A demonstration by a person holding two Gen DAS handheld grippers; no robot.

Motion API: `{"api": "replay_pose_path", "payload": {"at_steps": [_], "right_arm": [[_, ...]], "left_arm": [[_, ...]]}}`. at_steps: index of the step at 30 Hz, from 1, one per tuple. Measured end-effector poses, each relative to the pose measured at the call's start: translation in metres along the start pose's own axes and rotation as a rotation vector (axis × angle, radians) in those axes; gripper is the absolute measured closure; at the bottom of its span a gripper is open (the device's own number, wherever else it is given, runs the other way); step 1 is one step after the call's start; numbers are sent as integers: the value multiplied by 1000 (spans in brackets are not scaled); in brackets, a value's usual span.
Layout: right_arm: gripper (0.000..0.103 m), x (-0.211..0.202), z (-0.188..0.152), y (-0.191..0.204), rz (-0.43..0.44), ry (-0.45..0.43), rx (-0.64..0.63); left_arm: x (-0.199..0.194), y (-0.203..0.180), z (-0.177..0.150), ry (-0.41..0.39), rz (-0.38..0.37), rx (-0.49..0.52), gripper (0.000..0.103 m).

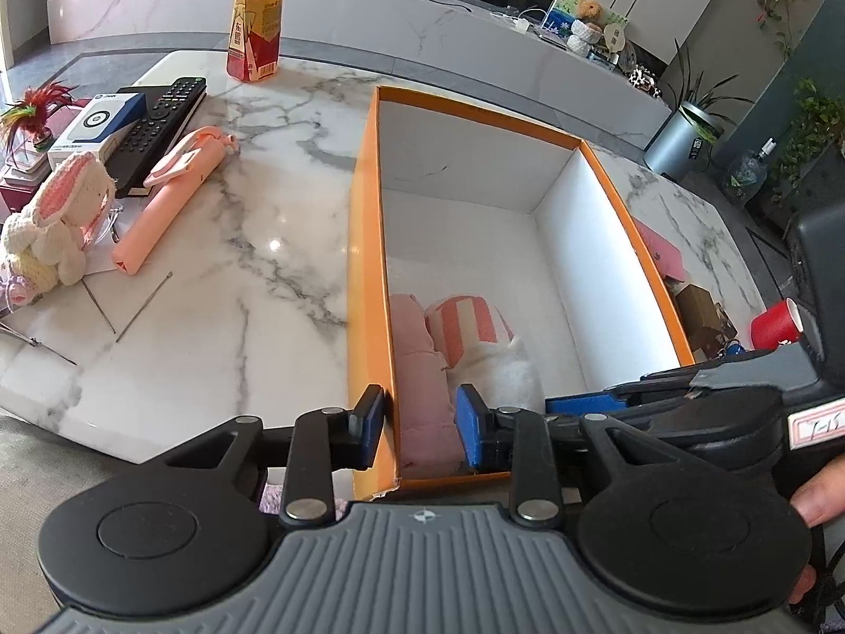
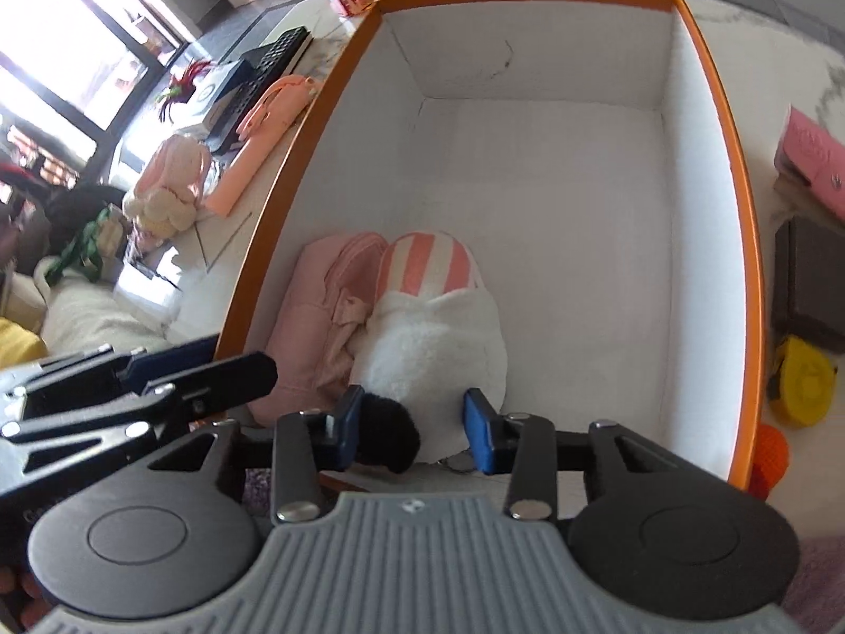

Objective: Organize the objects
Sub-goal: 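Lower both items into the box and open both tools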

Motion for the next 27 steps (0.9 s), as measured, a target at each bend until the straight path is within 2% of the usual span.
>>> {"api": "replay_pose_path", "payload": {"at_steps": [6, 8, 10, 12, 19, 24, 27], "right_arm": [[59, 9, 1, -9, 57, 24, 22], [51, 7, 0, -14, 79, 16, 44], [47, 5, 1, -15, 70, -1, 48], [46, 2, 2, -14, 50, -16, 44], [40, -7, 5, -24, 61, -67, 67], [39, -12, 7, -33, 64, -93, 91], [40, -20, 7, -34, 65, -116, 89]], "left_arm": [[-1, 3, 1, 1, -14, -14, 71], [-1, 4, 1, 4, -20, -21, 70], [-1, 5, 3, 4, -21, -25, 70], [-2, 5, 2, 1, -23, -27, 70], [-4, 4, 5, -13, -23, -35, 68], [-5, 4, 6, -20, -21, -37, 67], [-10, 2, 8, -52, -7, -31, 67]]}}
Point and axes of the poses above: each gripper's, at about its wrist camera, not at the fingertips, and x roughly the way its jaws point, y to its left, z to its top, the point moved 2 cm from there along x, roughly the way its jaws point, and after that the axes turned 12 degrees about -x, right-handed, at the moved point
